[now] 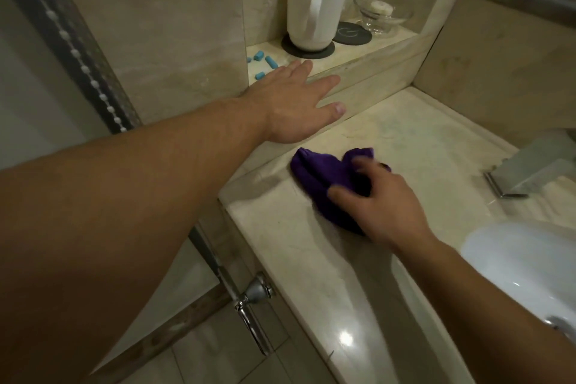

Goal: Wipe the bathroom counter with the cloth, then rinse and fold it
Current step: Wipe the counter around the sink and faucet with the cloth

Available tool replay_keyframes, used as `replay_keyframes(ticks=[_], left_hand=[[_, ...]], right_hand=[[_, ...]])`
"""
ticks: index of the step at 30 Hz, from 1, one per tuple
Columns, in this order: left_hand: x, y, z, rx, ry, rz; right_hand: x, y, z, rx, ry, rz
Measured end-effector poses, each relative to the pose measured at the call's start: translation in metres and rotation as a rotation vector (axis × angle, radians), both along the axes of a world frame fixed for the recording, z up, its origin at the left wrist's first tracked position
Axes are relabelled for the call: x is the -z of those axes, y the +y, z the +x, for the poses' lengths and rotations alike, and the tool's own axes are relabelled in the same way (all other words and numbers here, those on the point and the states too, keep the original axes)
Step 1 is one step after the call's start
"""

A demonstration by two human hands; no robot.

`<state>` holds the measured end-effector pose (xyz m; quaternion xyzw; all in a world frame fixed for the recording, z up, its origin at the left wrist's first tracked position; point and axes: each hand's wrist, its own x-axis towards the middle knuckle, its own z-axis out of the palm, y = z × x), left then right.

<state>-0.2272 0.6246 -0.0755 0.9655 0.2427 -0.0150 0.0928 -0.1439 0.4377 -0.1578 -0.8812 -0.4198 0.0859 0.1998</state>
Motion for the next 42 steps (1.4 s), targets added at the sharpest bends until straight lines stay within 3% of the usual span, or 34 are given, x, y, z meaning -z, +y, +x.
replay_keyframes(ticks=[2,6,8,10,12,15,16,19,20,22,24,32,42], left_hand=[[0.000,0.000,0.000,-0.005,0.010,0.002],[-0.002,-0.001,0.001,-0.002,0.019,0.002],[-0.002,0.000,0.000,0.004,0.017,0.008],[-0.001,0.000,0.001,0.014,0.008,0.011],[-0.002,0.000,0.001,0.016,0.004,-0.003],[-0.002,0.000,0.001,0.020,0.007,0.003],[-0.001,0.001,0.001,0.021,0.012,0.008],[0.000,0.001,0.001,0.025,0.021,0.019],[0.000,0.001,0.001,0.026,0.022,0.021],[-0.001,0.000,0.001,0.028,0.020,0.024],[-0.001,0.001,0.000,0.026,0.026,0.040],[0.000,-0.002,0.000,0.022,0.032,0.060],[0.006,-0.002,0.001,0.013,0.040,0.153]], right_hand=[[0.003,0.011,-0.006,-0.064,-0.121,-0.191],[-0.014,0.022,0.001,-0.068,-0.071,-0.134],[-0.025,0.021,0.011,-0.042,-0.221,0.016],[-0.039,0.013,0.022,-0.021,-0.499,0.184],[-0.045,0.004,0.024,-0.075,-0.629,0.183],[-0.030,-0.015,0.012,-0.401,-0.492,0.020],[-0.027,-0.023,0.009,-0.457,-0.457,0.054],[-0.036,-0.036,0.017,-0.218,-0.450,0.366],[-0.036,-0.035,0.027,-0.076,-0.405,0.358],[-0.023,-0.025,0.043,0.097,-0.162,0.127],[0.005,-0.012,0.043,0.019,-0.021,-0.072],[0.024,0.053,-0.030,-0.276,-0.174,-0.137],[0.037,0.063,-0.093,-0.323,-0.213,-0.104]])
